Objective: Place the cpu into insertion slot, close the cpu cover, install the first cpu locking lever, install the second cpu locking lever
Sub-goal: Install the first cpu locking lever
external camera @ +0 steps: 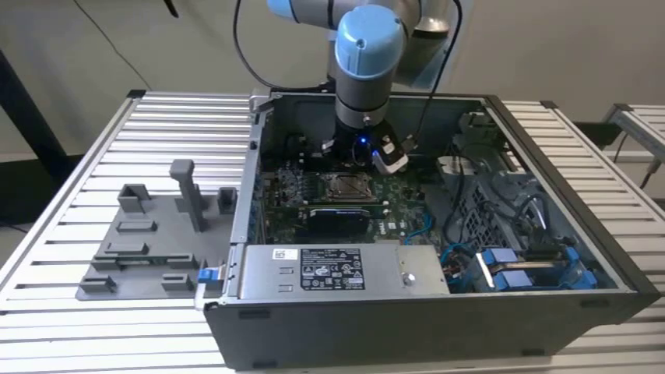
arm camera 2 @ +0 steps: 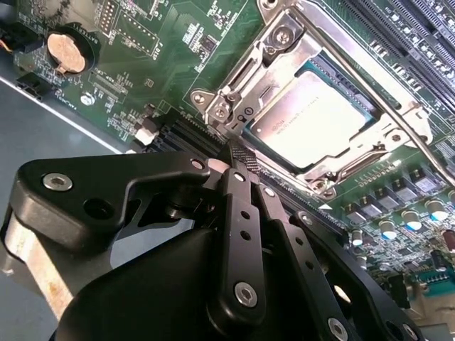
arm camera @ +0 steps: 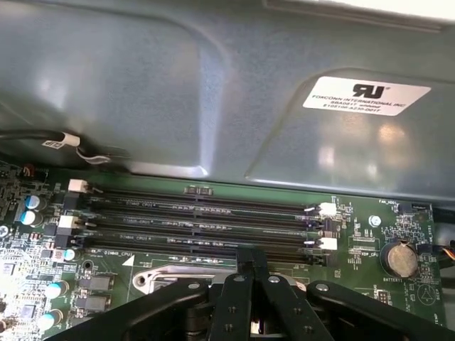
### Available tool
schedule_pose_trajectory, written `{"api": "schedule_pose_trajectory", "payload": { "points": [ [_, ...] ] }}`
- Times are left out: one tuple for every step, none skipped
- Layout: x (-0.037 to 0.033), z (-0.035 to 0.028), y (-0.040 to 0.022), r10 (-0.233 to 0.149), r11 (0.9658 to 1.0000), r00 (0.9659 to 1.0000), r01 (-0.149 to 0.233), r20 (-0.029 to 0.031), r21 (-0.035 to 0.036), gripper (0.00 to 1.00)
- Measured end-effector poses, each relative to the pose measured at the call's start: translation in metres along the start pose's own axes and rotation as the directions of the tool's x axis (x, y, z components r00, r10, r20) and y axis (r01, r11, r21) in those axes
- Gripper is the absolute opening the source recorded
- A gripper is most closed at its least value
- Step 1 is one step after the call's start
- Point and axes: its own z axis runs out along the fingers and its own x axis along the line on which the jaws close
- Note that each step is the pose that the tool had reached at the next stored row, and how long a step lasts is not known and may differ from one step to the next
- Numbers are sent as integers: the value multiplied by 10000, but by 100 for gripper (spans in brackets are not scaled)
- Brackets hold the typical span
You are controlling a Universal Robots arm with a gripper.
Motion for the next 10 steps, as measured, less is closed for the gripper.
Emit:
{"api": "schedule_pose_trajectory", "payload": {
  "points": [
    [-1, 2, -1, 0, 10000, 10000, 0, -1, 1, 11],
    [-1, 4, -2, 0, 10000, 10000, 0, -1, 2, 11],
    [-2, 6, -3, 0, 10000, 10000, 0, 0, 3, 11],
    [-3, 8, -4, -1, 10000, 10000, 1, 2, 0, 11],
    [-4, 12, -5, -2, 10000, 10000, 2, 6, -6, 11],
    [-6, 16, -5, -3, 10000, 10000, 3, 12, -14, 11],
    [-6, 18, -6, -3, 10000, 10000, 3, 15, -18, 11],
    [-7, 20, -7, -4, 10000, 10000, 4, 19, -24, 11],
    [-9, 21, -8, -5, 10000, 10000, 5, 24, -39, 11],
    [-11, 22, -8, -5, 10000, 10000, 5, 34, -71, 11]
  ]
}}
